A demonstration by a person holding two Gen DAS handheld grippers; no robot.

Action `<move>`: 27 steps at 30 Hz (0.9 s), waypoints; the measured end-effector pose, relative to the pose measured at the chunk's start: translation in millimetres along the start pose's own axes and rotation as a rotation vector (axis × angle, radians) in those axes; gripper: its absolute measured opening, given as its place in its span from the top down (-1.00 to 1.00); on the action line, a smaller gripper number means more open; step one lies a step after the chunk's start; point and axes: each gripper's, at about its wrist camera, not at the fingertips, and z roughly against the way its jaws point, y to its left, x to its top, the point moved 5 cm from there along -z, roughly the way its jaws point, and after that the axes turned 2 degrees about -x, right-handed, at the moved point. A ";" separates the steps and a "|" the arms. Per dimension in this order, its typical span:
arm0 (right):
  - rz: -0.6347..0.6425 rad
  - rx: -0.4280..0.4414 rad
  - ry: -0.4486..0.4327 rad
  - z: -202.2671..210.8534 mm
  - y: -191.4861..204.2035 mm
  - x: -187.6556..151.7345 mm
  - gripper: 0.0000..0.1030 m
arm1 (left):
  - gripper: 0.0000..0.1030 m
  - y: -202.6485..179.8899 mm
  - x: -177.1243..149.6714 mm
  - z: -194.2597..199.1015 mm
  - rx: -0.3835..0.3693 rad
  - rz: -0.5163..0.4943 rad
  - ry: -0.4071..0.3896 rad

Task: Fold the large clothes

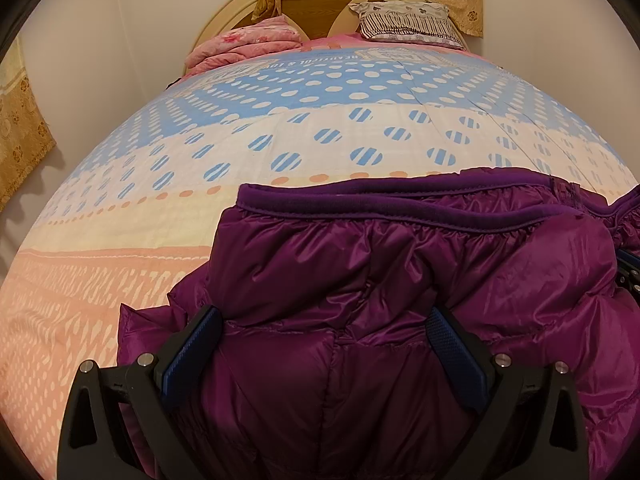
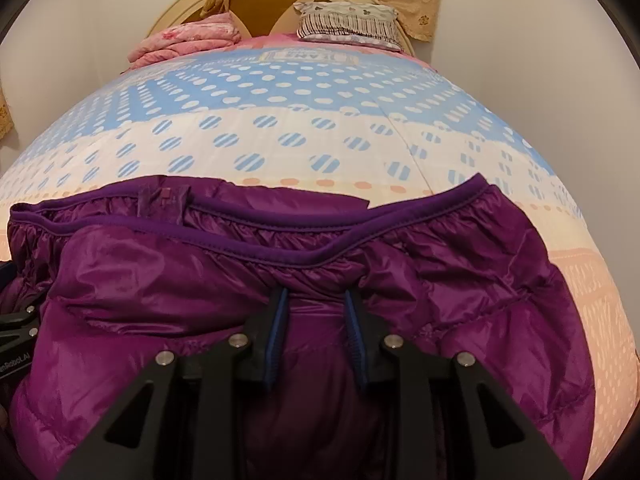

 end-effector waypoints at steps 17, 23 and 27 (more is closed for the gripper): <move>-0.093 0.075 -0.067 23.3 40.9 -11.2 0.09 | -0.98 -5.0 -9.2 25.5 -0.022 0.093 -0.034; -0.068 0.057 -0.048 17.2 49.2 -11.9 0.04 | -0.98 -8.2 -10.9 20.2 -0.014 0.102 -0.018; -0.059 0.047 -0.042 15.5 53.9 -13.2 0.04 | -0.98 -9.9 -11.2 18.5 -0.010 0.100 -0.011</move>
